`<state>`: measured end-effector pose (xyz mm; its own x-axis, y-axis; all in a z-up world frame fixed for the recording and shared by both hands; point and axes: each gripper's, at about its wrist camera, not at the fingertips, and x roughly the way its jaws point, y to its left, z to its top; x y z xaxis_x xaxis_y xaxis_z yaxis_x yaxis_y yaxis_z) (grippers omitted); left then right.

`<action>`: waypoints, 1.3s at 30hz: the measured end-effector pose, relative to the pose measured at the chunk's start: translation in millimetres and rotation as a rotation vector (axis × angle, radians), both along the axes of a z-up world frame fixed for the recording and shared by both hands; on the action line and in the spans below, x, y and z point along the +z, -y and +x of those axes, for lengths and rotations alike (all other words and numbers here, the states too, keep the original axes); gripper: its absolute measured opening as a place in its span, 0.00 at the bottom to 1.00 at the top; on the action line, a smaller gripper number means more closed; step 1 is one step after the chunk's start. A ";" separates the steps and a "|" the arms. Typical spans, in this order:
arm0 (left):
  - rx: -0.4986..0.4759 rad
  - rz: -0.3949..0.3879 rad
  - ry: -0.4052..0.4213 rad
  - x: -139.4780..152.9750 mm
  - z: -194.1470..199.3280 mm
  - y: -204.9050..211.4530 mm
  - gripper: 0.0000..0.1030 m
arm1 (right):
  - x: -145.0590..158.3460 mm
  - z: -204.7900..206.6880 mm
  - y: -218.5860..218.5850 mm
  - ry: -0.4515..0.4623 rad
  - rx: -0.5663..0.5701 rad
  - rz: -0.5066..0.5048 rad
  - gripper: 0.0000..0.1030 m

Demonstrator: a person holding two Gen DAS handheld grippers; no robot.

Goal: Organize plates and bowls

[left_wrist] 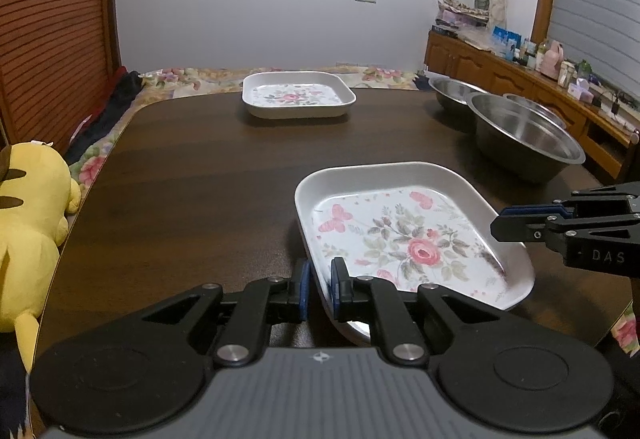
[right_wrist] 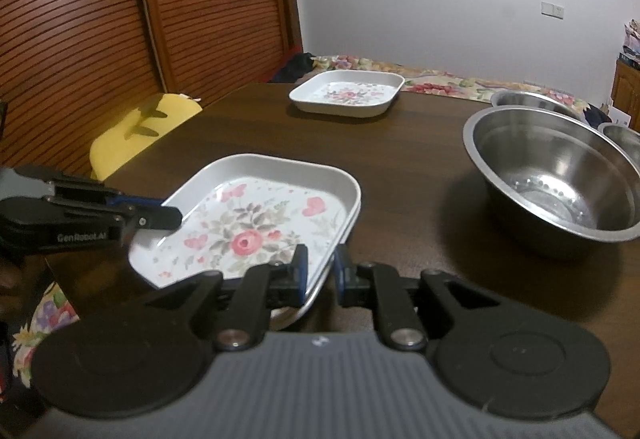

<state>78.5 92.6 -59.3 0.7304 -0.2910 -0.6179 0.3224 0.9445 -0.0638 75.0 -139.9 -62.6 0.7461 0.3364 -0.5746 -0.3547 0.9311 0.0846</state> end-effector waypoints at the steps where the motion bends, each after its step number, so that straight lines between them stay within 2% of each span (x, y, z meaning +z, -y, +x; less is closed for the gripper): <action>1: 0.002 -0.002 0.004 1.1 -0.9 -0.3 0.12 | 1.2 -1.0 0.8 0.002 0.000 0.003 0.15; 8: 0.003 -0.041 0.044 17.7 -1.1 -8.3 0.13 | 22.9 -2.1 9.2 0.032 0.004 0.024 0.15; 17: 0.028 -0.013 0.122 48.6 21.9 -19.2 0.17 | 77.7 20.2 20.3 0.128 0.006 0.024 0.15; 22: 0.044 -0.010 0.162 64.8 38.0 -27.2 0.17 | 96.5 36.4 24.8 0.155 -0.010 0.039 0.15; 29: 0.042 -0.014 0.170 71.3 71.9 -33.9 0.17 | 100.5 63.7 17.7 0.117 -0.002 0.121 0.15; 32: 0.032 -0.012 0.166 69.7 89.8 -35.0 0.20 | 98.8 84.7 12.9 0.081 -0.009 0.159 0.15; 36: 0.020 -0.010 0.156 66.4 113.7 -32.5 0.22 | 93.0 116.7 4.7 0.050 -0.036 0.137 0.15; 37: 0.015 -0.011 0.155 65.7 118.4 -32.3 0.24 | 91.3 125.5 3.6 0.037 -0.045 0.138 0.16; 38: 0.010 -0.009 0.155 65.1 124.7 -31.2 0.25 | 89.7 133.5 2.4 0.028 -0.052 0.136 0.21; 39: 0.007 -0.007 0.155 64.7 129.6 -30.0 0.27 | 88.4 138.7 0.6 0.026 -0.058 0.127 0.33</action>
<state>208.2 122.7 5.4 0.8190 -0.2897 -0.4953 0.3226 0.9463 -0.0200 213.7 -140.5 25.8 0.7806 0.3610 -0.5102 -0.3041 0.9326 0.1945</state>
